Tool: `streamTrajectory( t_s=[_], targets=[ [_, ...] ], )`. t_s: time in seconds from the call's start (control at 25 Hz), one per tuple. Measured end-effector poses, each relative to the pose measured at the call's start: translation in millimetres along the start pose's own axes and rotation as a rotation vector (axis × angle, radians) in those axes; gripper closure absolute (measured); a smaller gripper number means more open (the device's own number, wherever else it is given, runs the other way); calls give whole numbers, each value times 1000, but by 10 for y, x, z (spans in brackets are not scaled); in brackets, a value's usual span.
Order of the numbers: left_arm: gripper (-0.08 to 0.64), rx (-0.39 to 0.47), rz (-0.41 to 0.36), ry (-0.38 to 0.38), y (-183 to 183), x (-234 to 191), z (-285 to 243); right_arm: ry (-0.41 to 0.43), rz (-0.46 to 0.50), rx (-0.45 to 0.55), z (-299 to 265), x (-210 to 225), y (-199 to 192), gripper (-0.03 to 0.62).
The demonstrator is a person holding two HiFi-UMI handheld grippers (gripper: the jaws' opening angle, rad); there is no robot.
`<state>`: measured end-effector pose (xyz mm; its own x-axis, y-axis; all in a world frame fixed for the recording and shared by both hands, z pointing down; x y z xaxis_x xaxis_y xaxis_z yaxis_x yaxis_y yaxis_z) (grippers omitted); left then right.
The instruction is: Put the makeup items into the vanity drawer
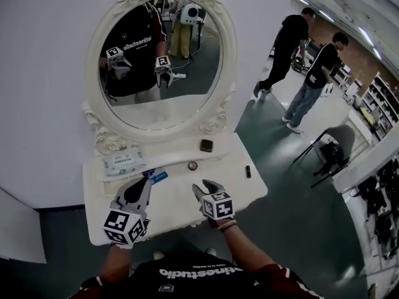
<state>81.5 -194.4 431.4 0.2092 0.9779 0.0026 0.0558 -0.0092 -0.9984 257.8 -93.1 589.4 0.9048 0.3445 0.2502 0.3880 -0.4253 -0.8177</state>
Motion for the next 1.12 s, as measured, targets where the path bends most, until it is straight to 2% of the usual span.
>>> streamTrajectory(
  t_s=[0.2,0.48,0.8,1.12],
  targets=[
    [551,6,-8,-27,135,356,-263,-36,-27,47,431,433,85,425],
    [551,24,-38,-42,296,682,-502,-67,-38,178,991,823,432,442],
    [551,39,-57,0,433,692,-558,-50,1,324,1412,800,892,461],
    [551,56,-81,31,581,652,-533,-24,32,430,1673,634,1211,526]
  ],
)
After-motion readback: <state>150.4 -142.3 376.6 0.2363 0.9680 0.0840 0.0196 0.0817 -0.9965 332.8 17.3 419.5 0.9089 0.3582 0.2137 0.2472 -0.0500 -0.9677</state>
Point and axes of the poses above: the fingertips, and each gripper's own axes: z backward along the fingers, x to its right, y out of its top, the point moved 2 cm from there along z, backward along the fingers, and after that the axes turned 7 degrees about -z, right-handed, at the moved point
